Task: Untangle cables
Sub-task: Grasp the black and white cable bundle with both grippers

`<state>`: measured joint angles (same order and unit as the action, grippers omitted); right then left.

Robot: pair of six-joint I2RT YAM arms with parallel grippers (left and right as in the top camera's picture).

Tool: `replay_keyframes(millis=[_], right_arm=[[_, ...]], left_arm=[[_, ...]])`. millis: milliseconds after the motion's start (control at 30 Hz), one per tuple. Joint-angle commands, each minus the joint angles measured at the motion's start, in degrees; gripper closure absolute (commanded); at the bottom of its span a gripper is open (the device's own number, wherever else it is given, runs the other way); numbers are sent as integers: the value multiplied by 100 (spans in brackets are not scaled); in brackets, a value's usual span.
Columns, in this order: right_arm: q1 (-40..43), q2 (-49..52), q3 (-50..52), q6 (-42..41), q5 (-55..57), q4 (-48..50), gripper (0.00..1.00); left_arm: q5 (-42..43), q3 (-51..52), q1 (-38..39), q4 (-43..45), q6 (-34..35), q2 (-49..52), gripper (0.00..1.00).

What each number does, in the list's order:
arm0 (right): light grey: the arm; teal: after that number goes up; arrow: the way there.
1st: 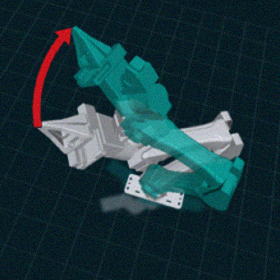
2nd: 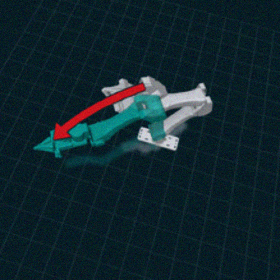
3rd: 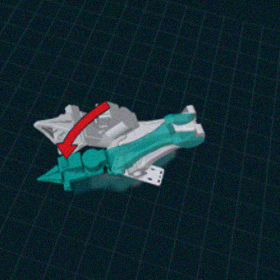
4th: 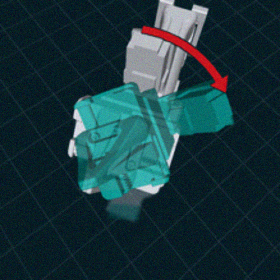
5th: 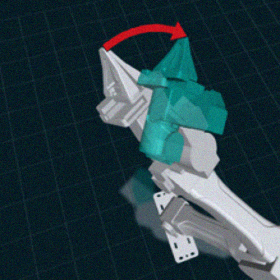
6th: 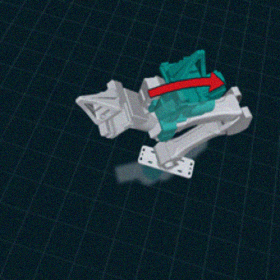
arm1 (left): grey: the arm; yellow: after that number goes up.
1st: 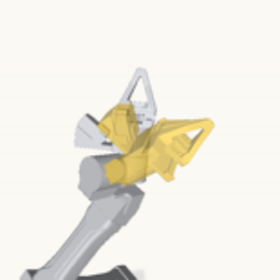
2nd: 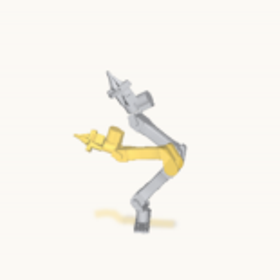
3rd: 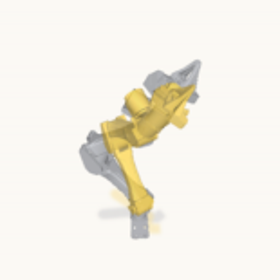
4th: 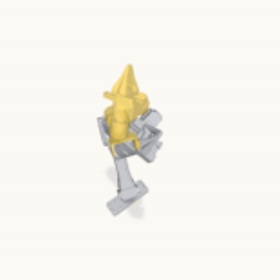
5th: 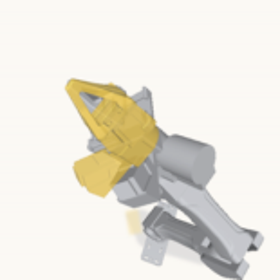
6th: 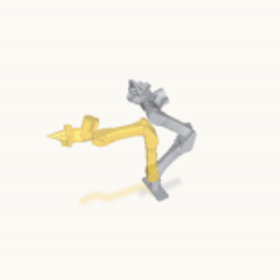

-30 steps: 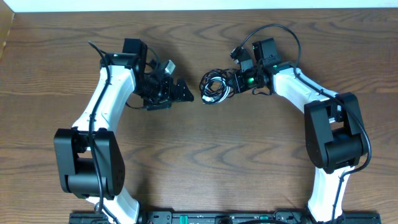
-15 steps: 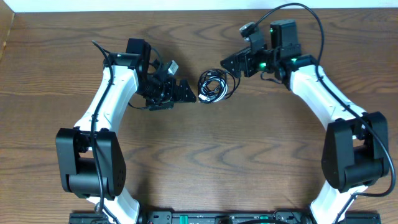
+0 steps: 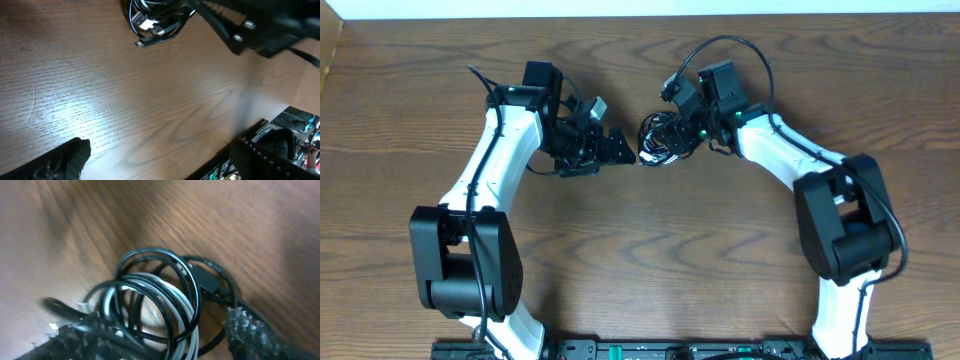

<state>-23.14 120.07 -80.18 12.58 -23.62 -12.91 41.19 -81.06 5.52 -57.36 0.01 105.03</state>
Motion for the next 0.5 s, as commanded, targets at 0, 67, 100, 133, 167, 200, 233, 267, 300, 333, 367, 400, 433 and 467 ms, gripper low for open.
replay_keyframes(millis=[0,67,100,133,167,200,233,267,300,333,367,400,433,467], right_arm=[[-17,254,-11,72,55,-4,32],[-22,251,-11,-52,50,7,57],[-22,238,-13,-153,11,44,70],[-20,225,-20,-221,-68,79,81],[-4,155,-39,-374,-286,131,99],[22,74,-39,-483,-424,157,99],[46,-22,-39,-595,-501,162,99],[85,-177,-39,-739,-590,155,99],[107,-291,-39,-841,-623,142,99],[131,-433,-39,-949,-660,125,99],[140,-723,-39,-1139,-675,35,99],[140,-1075,-39,-1364,-675,-122,99],[140,-1329,-39,-1541,-675,-251,99],[140,-1519,-39,-1604,-675,-372,99]], left_arm=[[-74,22,9,-11,-13,52,6],[-74,22,9,-9,-13,52,6],[-74,22,9,-9,-13,52,6],[-74,22,9,-9,-13,52,6],[-76,22,9,-9,-13,52,6],[-76,22,9,-9,-13,52,6],[-76,22,9,-9,-13,52,6],[-76,22,9,-9,-13,52,6],[-74,22,9,-9,-11,52,6],[-74,22,9,-9,-9,52,6],[-70,22,9,-13,111,52,6],[-35,22,9,-42,356,52,6],[203,22,9,-37,369,52,6],[452,22,9,-17,369,52,6]])
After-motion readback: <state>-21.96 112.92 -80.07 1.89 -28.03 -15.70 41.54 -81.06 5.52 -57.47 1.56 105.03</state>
